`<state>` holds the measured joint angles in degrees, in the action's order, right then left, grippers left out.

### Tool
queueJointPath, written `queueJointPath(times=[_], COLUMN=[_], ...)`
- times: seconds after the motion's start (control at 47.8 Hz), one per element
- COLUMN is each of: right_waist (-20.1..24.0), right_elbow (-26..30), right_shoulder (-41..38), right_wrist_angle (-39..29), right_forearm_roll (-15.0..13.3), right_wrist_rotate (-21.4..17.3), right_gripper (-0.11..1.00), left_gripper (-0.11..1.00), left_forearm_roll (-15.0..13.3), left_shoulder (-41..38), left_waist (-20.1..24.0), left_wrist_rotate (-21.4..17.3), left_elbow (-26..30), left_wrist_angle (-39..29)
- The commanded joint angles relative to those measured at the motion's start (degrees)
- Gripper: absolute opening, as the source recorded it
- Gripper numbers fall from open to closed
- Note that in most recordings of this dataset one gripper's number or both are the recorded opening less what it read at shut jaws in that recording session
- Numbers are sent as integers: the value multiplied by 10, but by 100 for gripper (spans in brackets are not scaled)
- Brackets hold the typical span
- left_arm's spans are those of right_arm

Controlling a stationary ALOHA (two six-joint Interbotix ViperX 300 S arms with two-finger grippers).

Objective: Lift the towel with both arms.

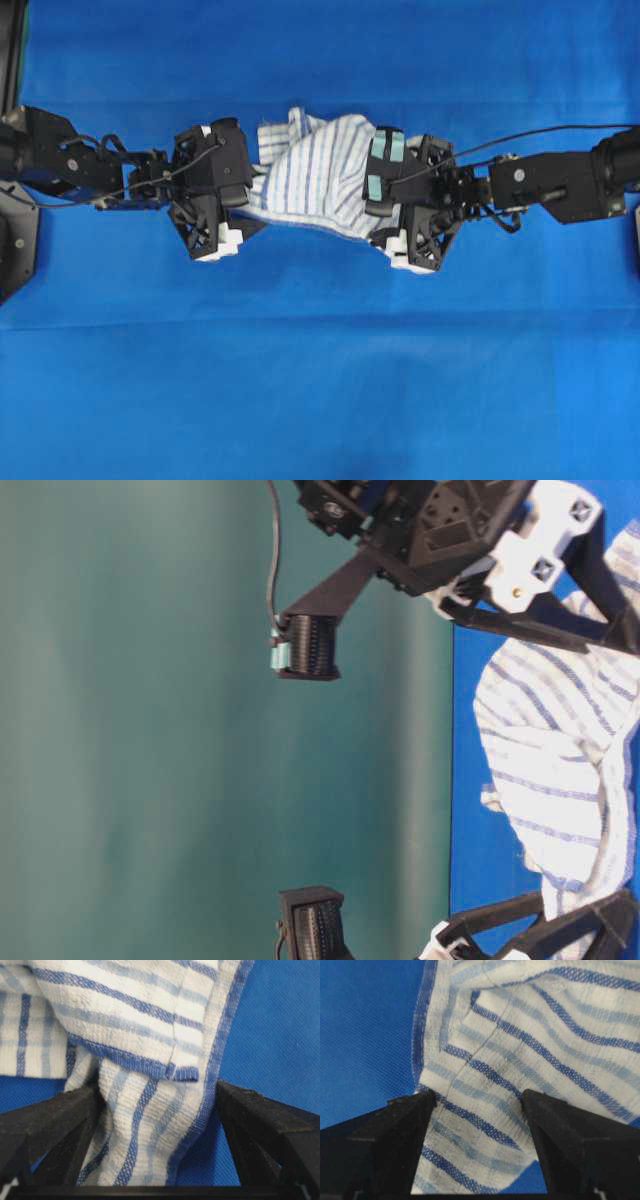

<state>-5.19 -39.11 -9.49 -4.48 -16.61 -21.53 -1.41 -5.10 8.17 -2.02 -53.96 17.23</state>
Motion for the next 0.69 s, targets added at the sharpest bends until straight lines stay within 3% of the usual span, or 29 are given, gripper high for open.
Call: queueJointPath(times=[0.0, 0.126, 0.251, 0.314, 0.46, 0.502, 0.669], right_waist=[-4, -10, -12, -13, -14, -14, -14], right_elbow=[4, 4, 4, 5, 4, 4, 4], right_shoulder=[4, 4, 4, 4, 4, 5, 18], right_wrist_angle=[5, 4, 2, 1, 1, 1, 1], right_forearm_roll=[3, 3, 0, 0, 0, 0, 0], right_wrist_rotate=[-1, -1, 3, 4, 5, 5, 1], right_gripper=[69, 69, 65, 53, 11, 5, 5], left_gripper=[90, 83, 64, 48, 11, 5, 4], left_forearm_roll=[-1, 0, -1, -1, -3, -3, -4], left_shoulder=[1, 1, 1, 1, 1, 0, 11], left_waist=[4, 4, 4, 4, 4, 4, 4], left_wrist_rotate=[-1, -1, 0, 1, 4, 4, 6], left_elbow=[8, 8, 9, 8, 13, 14, 15], left_wrist_angle=[0, -1, -2, -5, -20, -23, -29])
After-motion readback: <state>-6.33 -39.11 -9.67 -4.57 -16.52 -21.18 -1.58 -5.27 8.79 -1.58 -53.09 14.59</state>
